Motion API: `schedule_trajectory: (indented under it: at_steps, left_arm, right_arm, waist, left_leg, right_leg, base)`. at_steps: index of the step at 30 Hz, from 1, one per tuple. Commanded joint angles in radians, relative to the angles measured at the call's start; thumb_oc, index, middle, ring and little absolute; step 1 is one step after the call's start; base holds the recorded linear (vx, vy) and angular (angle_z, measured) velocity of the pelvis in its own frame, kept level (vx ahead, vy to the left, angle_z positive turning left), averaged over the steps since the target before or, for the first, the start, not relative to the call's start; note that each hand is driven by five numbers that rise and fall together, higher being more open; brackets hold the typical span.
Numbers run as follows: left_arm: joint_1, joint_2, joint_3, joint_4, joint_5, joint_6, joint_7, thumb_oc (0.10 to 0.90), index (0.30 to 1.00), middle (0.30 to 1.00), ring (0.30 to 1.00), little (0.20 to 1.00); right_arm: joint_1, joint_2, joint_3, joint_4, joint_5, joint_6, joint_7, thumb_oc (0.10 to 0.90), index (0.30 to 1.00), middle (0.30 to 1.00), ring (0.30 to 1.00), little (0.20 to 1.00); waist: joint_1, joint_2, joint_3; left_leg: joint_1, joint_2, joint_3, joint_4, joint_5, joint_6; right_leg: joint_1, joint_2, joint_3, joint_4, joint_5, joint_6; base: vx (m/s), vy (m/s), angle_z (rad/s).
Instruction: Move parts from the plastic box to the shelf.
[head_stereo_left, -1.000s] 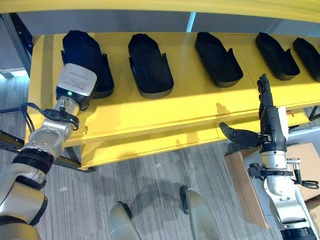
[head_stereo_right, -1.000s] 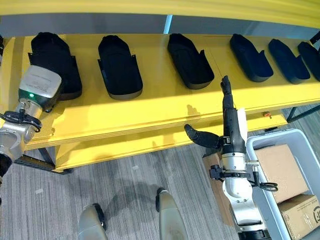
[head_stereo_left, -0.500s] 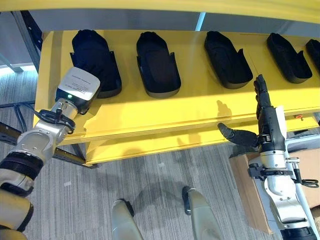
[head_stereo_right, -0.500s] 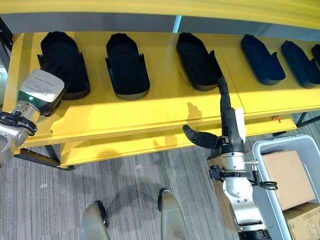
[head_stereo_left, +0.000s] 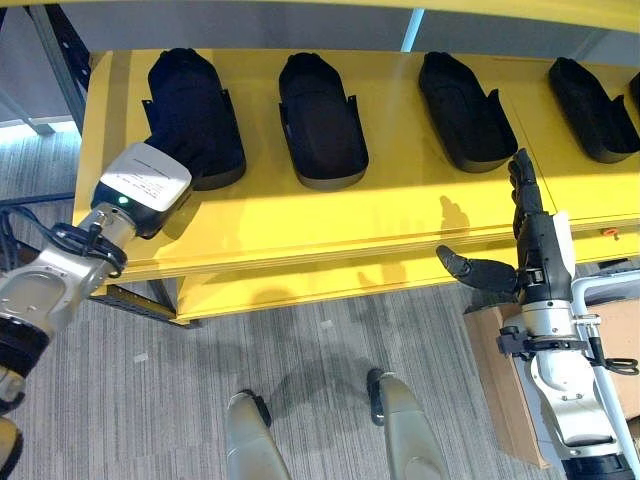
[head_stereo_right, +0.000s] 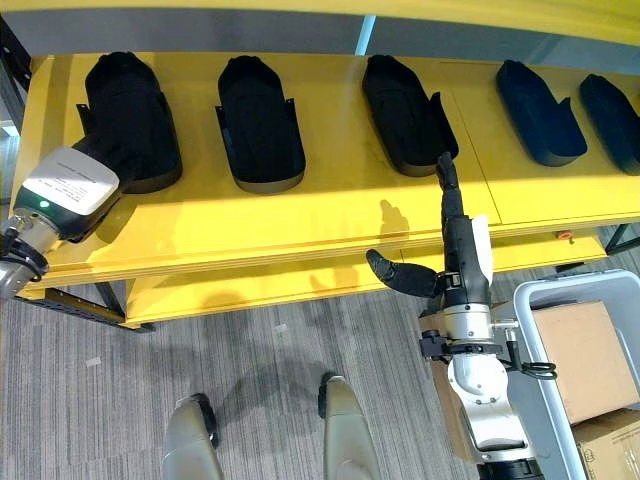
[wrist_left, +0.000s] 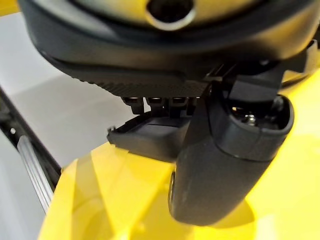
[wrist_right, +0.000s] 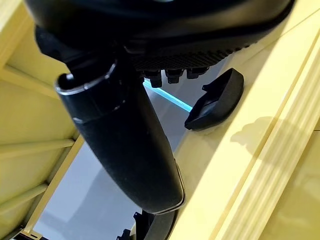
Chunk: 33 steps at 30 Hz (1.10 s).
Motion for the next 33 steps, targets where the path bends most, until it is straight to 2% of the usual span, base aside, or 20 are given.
schedule_trajectory:
  at_steps: [1,20,33]
  left_arm:
    - [-0.057,0.107,0.050,-0.078,0.021,0.020,0.039,0.900,1.000,1.000,1.000,1.000]
    - [-0.068,0.207,0.024,-0.127,0.064,-0.004,0.030,0.900,1.000,1.000,1.000,1.000]
    - [-0.143,0.274,-0.078,-0.177,0.047,-0.060,-0.001,0.900,1.000,1.000,1.000,1.000]
  right_arm:
    - [-0.053,-0.058,-0.133,-0.116,0.039,-0.106,-0.019,0.900,1.000,1.000,1.000,1.000]
    - [-0.052,-0.076,-0.143,-0.125,0.038,-0.109,-0.017,0.900,1.000,1.000,1.000,1.000]
    - [-0.060,-0.085,-0.132,-0.127,0.047,-0.114,-0.003,0.900,1.000,1.000,1.000,1.000]
  waist:
    - [0.000,0.037,-0.051]
    - [0.006,0.045,-0.044]
    - [0.004,0.056,-0.045]
  left_leg:
    - [0.070,0.053,-0.001,-0.062,0.011,0.011]
    - [0.065,0.047,0.002,-0.051,0.002,0.018]
    - [0.068,0.045,0.009,-0.051,0.002,0.020]
  right_leg:
    - [0.100,-0.073,0.017,-0.084,0.010,0.008]
    - [0.094,-0.079,0.024,-0.078,0.008,0.011]
    - [0.096,-0.082,0.024,-0.084,0.013,0.015]
  base:
    - [0.00,0.000,0.00]
    - [0.00,0.000,0.00]
    - [0.00,0.000,0.00]
